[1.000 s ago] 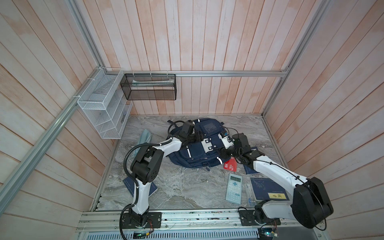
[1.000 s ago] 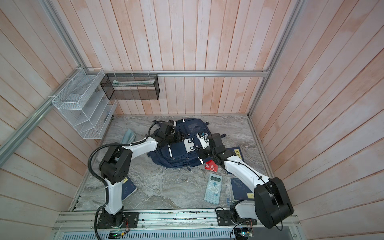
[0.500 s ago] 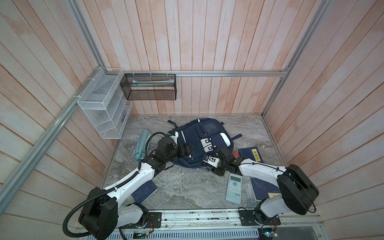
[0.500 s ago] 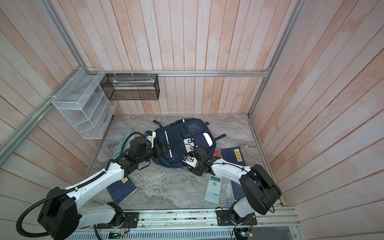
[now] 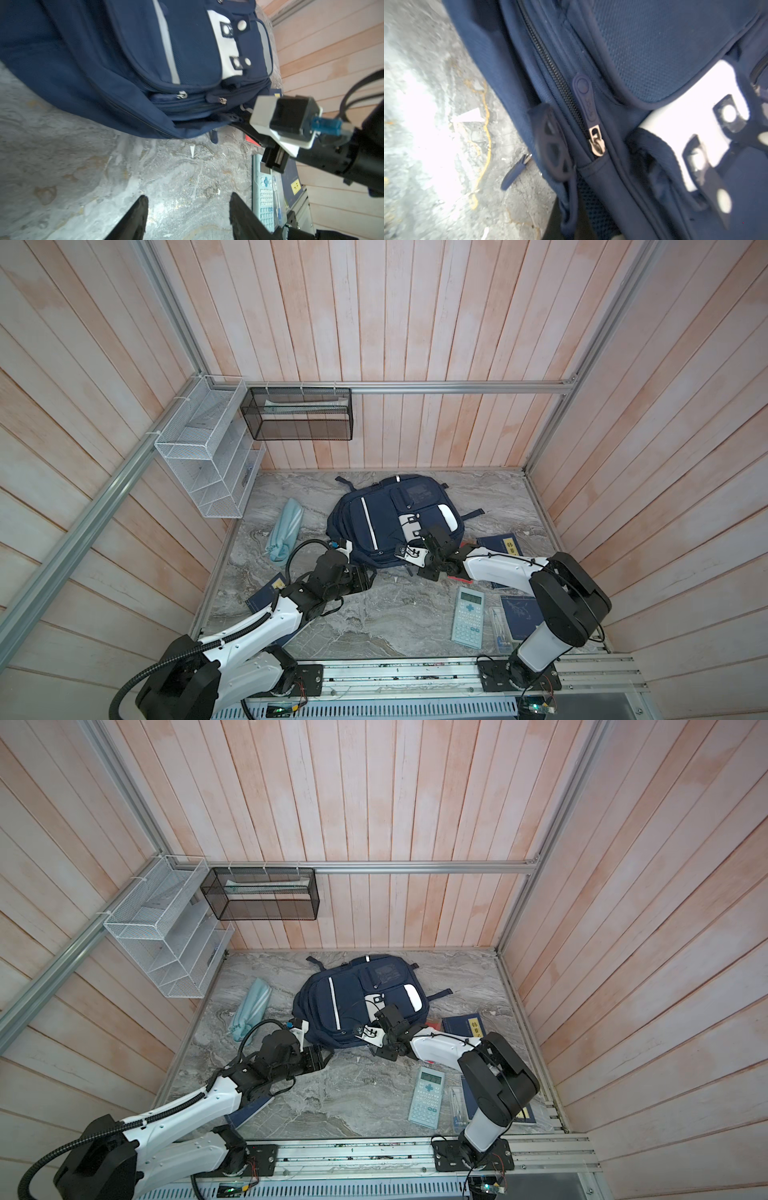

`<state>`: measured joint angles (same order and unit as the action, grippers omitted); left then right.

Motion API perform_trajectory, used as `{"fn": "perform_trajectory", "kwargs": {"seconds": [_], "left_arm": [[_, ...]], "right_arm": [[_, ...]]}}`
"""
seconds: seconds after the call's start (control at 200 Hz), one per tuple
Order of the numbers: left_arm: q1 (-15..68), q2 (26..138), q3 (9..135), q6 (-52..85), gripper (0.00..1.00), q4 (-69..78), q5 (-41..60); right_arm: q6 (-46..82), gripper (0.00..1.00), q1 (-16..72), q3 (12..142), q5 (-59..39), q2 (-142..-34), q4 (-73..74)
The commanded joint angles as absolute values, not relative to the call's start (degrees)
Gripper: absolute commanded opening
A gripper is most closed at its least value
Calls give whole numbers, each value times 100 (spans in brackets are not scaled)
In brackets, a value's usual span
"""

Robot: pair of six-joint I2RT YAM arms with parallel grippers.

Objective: Pack the student bag
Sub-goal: 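Grasp the two zipper pulls with both grippers and pull them apart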

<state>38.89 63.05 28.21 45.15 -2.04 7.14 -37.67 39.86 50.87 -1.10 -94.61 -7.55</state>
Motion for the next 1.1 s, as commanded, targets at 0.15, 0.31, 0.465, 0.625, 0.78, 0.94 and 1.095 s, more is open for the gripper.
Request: {"fn": "perform_trajectory", "kwargs": {"seconds": [0.15, 0.31, 0.465, 0.625, 0.78, 0.94, 1.095], "left_arm": [[4627, 7577, 3392, 3753, 65, 766, -108], [4719, 8464, 3961, 3557, 65, 857, -298], [4742, 8878, 4235, 3340, 63, 1180, -414], [4742, 9380, 4657, 3262, 46, 1091, -428], [4743, 9440, 4733, 3380, 34, 909, -642], [4720, 9538, 4814, 3423, 32, 823, -694], [4711, 9624, 4917, 3431, 41, 778, -727]], "right_arm": [[-3250, 0, 3896, 5466, -1424, -9173, -795], [-2987, 0, 3842, 5558, -1790, -9182, -802], [-2875, 0, 3736, 5503, -2321, -9047, -749], [-2757, 0, 3659, 5478, -2344, -9019, -821], [-2651, 0, 3547, 5436, -2512, -8888, -653], [-2575, 0, 3505, 5539, -2560, -8846, -603], [-2559, 0, 3500, 5563, -2639, -8888, -729]]}}
